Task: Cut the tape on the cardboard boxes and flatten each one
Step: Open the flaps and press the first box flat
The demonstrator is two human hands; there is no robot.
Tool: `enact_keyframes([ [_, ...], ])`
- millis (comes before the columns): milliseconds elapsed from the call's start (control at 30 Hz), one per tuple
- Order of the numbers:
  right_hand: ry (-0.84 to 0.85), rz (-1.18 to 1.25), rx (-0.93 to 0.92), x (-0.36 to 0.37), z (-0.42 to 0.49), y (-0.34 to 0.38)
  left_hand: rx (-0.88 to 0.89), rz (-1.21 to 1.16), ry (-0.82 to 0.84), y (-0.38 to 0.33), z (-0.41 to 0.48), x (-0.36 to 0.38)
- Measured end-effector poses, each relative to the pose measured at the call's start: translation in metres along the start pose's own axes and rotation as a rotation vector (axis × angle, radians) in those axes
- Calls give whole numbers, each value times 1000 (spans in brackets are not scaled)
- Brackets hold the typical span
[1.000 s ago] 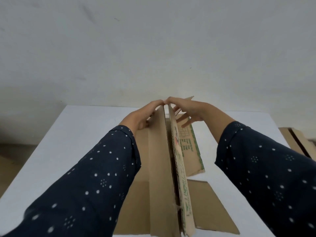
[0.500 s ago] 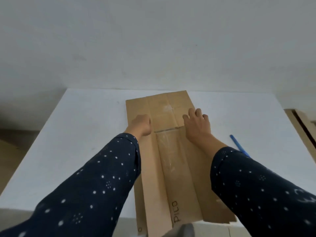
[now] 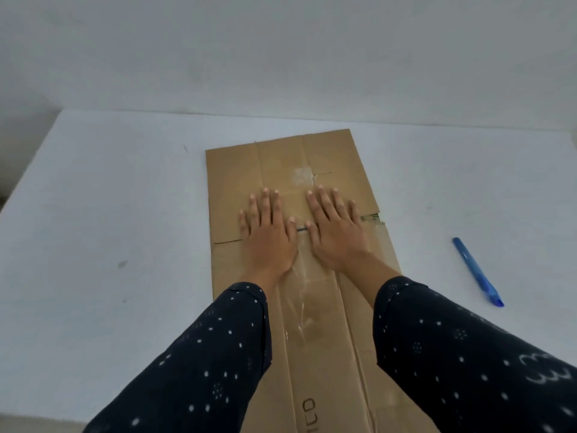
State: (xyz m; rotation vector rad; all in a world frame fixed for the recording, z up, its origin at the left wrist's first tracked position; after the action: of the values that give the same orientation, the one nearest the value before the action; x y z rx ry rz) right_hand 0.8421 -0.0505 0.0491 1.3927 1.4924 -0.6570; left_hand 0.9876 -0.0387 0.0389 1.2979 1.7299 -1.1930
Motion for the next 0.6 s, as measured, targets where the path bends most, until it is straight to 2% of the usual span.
enact_keyframes([
  [67,-85,-3,5,7,1,-1,8,31,-121,1,0,6],
  [167,-112,-7,10,11,1,-1,14,55,-164,1,2,9],
  [267,-82,-16,19,9,1,-2,-4,70,-145,0,1,9],
  [400,43,14,5,0,3,-3,9,40,-5,2,6,-2],
  [467,41,38,9,1,-13,-3,48,2,42,4,2,-10],
  [600,17,78,43,24,-69,-3,104,-53,2,4,-32,-1],
])
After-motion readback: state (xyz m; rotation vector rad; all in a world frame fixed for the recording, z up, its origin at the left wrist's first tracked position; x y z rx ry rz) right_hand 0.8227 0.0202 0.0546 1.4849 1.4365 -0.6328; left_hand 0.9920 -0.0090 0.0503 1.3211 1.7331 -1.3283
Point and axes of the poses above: each hand's wrist, its own z-axis towards the middle knuckle, its own x-axis out of the palm, y = z × x, the point moved 3 cm from there along z, towards the middle knuckle, and after that the axes turned 13 degrees about y, right-handed, at the moved point
